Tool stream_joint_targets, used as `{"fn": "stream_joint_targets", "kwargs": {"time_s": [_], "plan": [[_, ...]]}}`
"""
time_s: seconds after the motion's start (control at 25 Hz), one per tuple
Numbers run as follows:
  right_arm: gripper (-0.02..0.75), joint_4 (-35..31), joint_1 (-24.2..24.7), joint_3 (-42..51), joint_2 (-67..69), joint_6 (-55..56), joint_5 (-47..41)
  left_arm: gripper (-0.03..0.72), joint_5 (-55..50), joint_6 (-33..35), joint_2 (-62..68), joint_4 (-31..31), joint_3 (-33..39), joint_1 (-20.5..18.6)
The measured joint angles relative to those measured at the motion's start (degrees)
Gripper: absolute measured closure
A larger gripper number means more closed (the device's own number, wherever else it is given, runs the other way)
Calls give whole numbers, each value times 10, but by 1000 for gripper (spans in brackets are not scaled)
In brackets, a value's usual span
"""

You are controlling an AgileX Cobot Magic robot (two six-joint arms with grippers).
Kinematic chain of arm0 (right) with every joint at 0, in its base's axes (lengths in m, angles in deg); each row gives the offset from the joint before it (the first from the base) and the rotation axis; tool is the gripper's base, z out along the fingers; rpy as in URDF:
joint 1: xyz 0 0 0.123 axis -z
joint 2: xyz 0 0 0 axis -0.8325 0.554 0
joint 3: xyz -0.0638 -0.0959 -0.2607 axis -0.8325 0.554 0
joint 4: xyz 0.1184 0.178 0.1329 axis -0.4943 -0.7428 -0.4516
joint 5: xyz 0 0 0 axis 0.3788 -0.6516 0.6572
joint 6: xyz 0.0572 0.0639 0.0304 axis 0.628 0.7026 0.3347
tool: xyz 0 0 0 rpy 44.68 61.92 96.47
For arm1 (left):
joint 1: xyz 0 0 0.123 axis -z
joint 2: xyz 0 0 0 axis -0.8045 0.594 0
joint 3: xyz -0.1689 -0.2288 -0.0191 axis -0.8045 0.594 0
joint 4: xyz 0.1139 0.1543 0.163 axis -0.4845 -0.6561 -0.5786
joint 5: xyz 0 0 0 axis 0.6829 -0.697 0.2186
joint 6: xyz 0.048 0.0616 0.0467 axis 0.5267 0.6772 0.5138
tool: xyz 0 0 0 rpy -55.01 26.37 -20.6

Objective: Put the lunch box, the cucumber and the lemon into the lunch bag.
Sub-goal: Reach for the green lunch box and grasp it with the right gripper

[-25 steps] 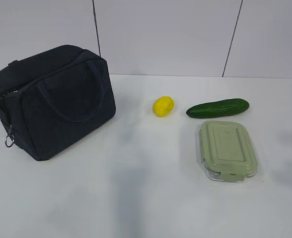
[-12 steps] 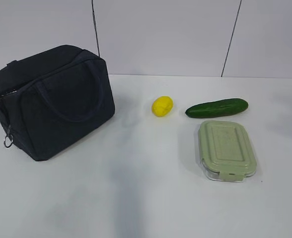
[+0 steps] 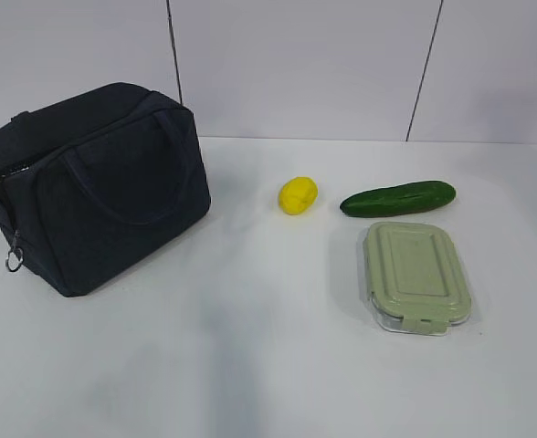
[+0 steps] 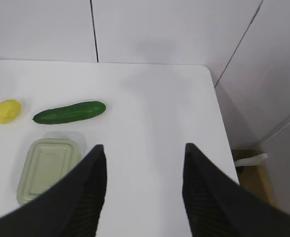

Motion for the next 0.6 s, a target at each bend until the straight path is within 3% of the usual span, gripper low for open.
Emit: {"fn": "stream_joint_targets", "kwargs": {"time_s": [0.2, 0.32, 0.6], "plan": [[335, -38, 0, -20, 75, -6, 0, 349, 0, 0, 0, 0, 0, 1], [334, -110, 19, -20, 121, -17, 0, 349, 0, 0, 0, 0, 0, 1], [333, -367, 182, -20, 214, -148, 1, 349, 0, 0, 0, 0, 0, 1]]}}
